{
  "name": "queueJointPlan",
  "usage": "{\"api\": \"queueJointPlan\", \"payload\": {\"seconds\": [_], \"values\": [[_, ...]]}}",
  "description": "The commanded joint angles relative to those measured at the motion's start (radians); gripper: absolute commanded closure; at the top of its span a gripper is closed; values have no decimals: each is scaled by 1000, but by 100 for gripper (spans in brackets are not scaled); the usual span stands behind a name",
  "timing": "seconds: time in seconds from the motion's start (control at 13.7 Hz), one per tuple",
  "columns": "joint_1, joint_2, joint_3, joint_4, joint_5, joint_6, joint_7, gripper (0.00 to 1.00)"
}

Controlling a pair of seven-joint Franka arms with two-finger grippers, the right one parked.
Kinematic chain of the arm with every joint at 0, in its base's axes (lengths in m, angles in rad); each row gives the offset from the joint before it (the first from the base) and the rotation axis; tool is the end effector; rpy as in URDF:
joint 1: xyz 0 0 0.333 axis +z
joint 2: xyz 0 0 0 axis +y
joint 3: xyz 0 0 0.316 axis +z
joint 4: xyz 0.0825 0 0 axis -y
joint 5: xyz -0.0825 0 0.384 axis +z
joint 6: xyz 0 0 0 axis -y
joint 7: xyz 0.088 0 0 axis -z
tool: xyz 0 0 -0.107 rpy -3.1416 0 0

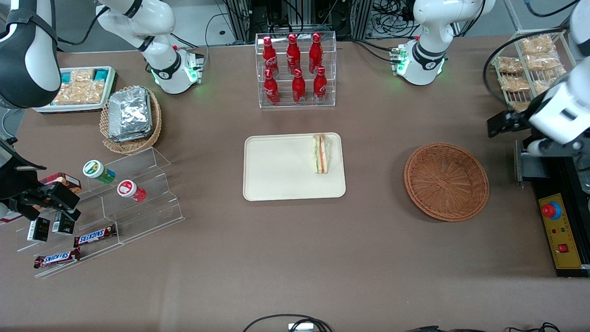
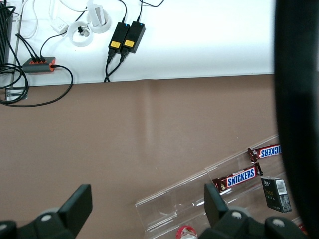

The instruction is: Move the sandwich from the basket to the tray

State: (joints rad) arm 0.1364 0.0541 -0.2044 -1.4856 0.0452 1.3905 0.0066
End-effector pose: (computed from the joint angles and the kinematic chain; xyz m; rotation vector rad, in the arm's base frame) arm 0.5508 -0.0287 0.6202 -3.0928 0.1088 0.2278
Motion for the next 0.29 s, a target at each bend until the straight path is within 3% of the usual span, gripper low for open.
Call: {"api": "queueJointPlan", "payload": {"seconds": [0.0, 0.22], "values": [[-15, -31, 20, -24, -22, -18, 56, 0], [-49, -25, 20, -25, -13, -16, 58, 0]]}}
